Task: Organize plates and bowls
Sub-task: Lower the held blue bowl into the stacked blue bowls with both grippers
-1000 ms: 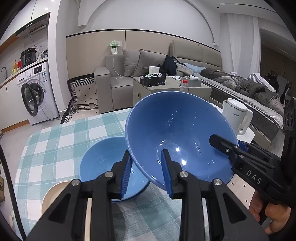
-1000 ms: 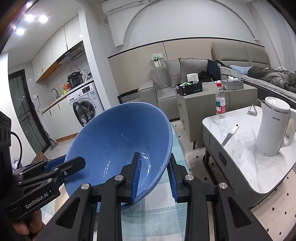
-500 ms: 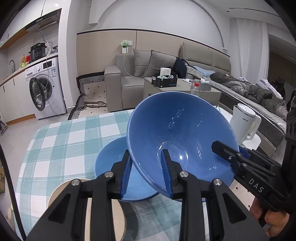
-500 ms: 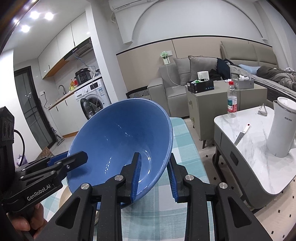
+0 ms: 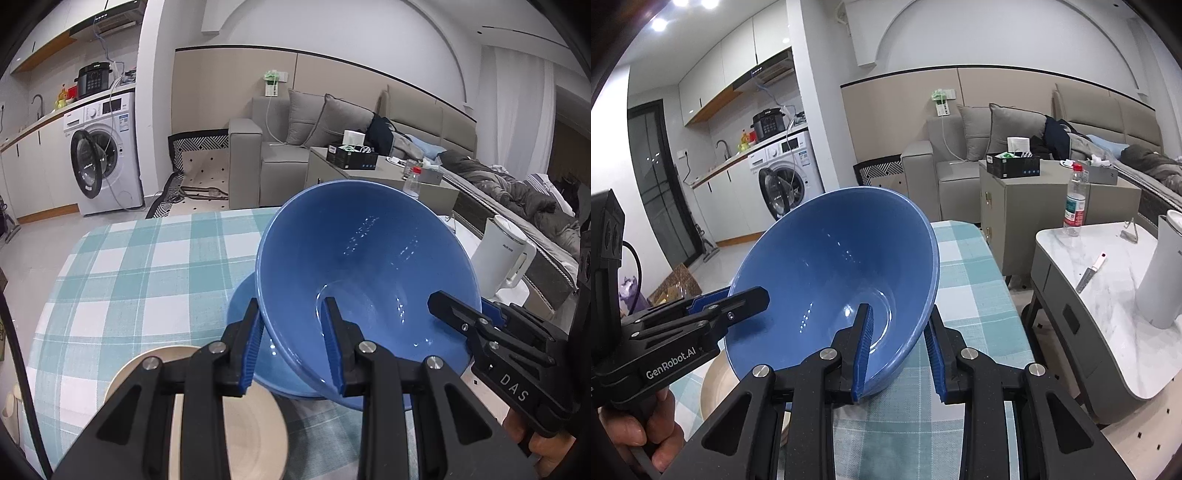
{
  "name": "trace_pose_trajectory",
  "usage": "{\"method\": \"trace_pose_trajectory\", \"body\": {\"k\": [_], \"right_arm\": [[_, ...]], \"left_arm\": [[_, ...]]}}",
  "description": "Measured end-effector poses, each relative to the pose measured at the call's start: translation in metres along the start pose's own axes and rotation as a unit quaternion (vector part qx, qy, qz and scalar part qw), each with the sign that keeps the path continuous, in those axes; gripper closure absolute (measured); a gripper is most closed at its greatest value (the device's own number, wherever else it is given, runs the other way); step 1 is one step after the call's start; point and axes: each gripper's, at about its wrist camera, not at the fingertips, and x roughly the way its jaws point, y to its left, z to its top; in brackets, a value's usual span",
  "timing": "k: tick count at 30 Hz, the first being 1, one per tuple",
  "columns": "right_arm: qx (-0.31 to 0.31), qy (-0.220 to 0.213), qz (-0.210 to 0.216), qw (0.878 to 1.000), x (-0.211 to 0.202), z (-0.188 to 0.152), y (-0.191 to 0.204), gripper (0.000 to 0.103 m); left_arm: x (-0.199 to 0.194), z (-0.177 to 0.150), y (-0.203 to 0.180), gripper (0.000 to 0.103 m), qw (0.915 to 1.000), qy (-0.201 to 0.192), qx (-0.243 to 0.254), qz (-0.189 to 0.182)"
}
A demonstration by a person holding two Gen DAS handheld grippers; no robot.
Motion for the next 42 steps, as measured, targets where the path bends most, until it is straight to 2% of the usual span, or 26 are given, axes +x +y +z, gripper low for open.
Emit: {"method": "trace_pose_trajectory", "body": {"k": [13,24,37,42], "right_arm": [[-0.022,0.031,0.01,0.999,0.039,0.002,0.02,0.075],[-0.029,0.056,-0.007,0.998,0.059,-0.01,0.017,0.075],[-0.045,0.054,-0.024,0.997,0.064,-0.015,0.02,0.075],[-0.045,0.054,-0.015,0.997,0.065,-0.015,0.02,0.068]], "left_arm": [[0.016,-0.004,0.028,0.073,0.9995,0.013,-0.02,0.021],[0.036,-0.01,0.03,0.073,0.9987,0.04,-0.019,0.023],[0.054,-0.018,0.033,0.073,0.9974,0.064,-0.009,0.032],[0.058,-0.022,0.035,0.071,0.9969,0.072,-0.009,0.032]]}}
